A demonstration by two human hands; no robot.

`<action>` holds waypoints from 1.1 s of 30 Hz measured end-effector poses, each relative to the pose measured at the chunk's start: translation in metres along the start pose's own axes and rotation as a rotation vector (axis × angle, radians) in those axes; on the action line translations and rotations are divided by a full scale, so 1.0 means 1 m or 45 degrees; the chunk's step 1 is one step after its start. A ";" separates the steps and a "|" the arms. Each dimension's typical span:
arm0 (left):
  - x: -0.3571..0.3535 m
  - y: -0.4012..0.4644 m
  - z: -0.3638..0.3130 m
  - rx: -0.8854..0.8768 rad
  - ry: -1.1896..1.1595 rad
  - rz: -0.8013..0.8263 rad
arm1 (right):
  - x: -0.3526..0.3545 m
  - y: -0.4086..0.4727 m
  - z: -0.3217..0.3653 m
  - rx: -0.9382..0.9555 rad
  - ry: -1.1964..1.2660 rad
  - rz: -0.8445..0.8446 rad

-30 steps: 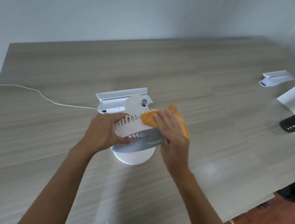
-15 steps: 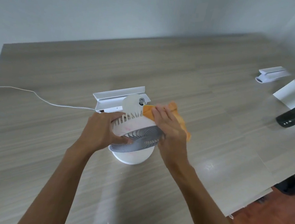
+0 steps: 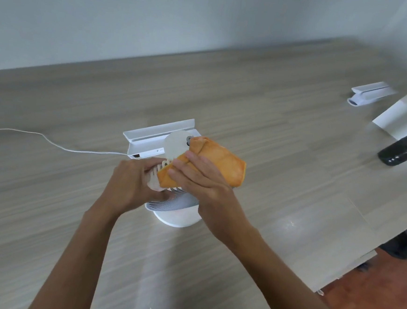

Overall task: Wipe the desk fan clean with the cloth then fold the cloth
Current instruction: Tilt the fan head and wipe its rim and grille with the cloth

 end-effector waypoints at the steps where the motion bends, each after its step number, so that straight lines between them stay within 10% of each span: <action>1: 0.000 0.000 0.000 0.006 0.005 0.000 | 0.002 -0.003 -0.005 -0.027 0.040 -0.026; 12: -0.006 0.003 0.013 0.095 -0.086 0.034 | 0.025 -0.034 -0.072 -0.510 0.334 -0.433; 23: -0.005 0.005 0.013 0.069 -0.121 0.047 | -0.036 -0.092 -0.136 -1.312 1.089 -0.391; 33: -0.002 0.005 0.013 0.049 -0.173 0.047 | -0.018 -0.074 -0.119 -1.116 1.077 -0.444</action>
Point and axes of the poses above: each hand's wrist, its own y-axis towards the middle knuckle, its own x-axis out of the back of the hand, z = x × y, the point moved 9 cm from there along y, towards the middle knuckle, and after that the axes turned 2 degrees about -x, right-handed, at the moved point
